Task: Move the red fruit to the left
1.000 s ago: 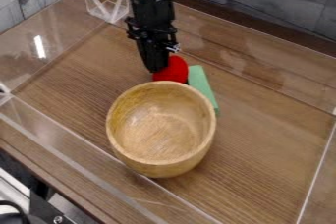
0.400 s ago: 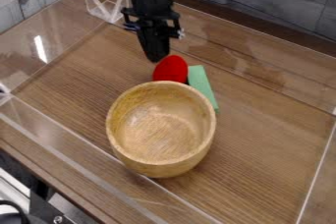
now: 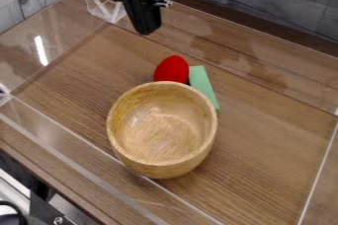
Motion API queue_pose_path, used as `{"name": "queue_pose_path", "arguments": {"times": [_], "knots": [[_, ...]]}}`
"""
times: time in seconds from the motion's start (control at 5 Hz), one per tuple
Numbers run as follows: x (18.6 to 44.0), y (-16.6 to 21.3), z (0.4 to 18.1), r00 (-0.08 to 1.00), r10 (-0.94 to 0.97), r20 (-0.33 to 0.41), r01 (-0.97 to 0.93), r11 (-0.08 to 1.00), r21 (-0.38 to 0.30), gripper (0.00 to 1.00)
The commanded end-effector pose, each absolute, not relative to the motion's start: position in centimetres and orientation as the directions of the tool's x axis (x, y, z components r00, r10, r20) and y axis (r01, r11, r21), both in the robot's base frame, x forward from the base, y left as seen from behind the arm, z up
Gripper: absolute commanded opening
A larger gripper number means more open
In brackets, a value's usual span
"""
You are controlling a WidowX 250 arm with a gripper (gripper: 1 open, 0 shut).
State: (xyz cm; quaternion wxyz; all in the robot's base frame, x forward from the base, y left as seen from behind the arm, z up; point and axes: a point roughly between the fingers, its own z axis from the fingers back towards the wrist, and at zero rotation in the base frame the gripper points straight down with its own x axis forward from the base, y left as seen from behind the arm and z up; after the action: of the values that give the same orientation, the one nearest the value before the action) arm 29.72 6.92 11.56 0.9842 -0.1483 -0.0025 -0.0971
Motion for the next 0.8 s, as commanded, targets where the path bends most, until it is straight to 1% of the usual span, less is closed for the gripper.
{"name": "queue_pose_path", "arguments": {"times": [0.0,0.4,0.6], "knots": [[30.2,7.0,12.4,0.968,-0.236,0.089,0.251,0.935,-0.249,1.0],[29.7,6.1,9.3,0.937,-0.344,0.058,0.347,0.901,-0.259,1.0],[30.3,6.0,7.3,0.935,-0.351,0.044,0.35,0.901,-0.255,1.0]]}}
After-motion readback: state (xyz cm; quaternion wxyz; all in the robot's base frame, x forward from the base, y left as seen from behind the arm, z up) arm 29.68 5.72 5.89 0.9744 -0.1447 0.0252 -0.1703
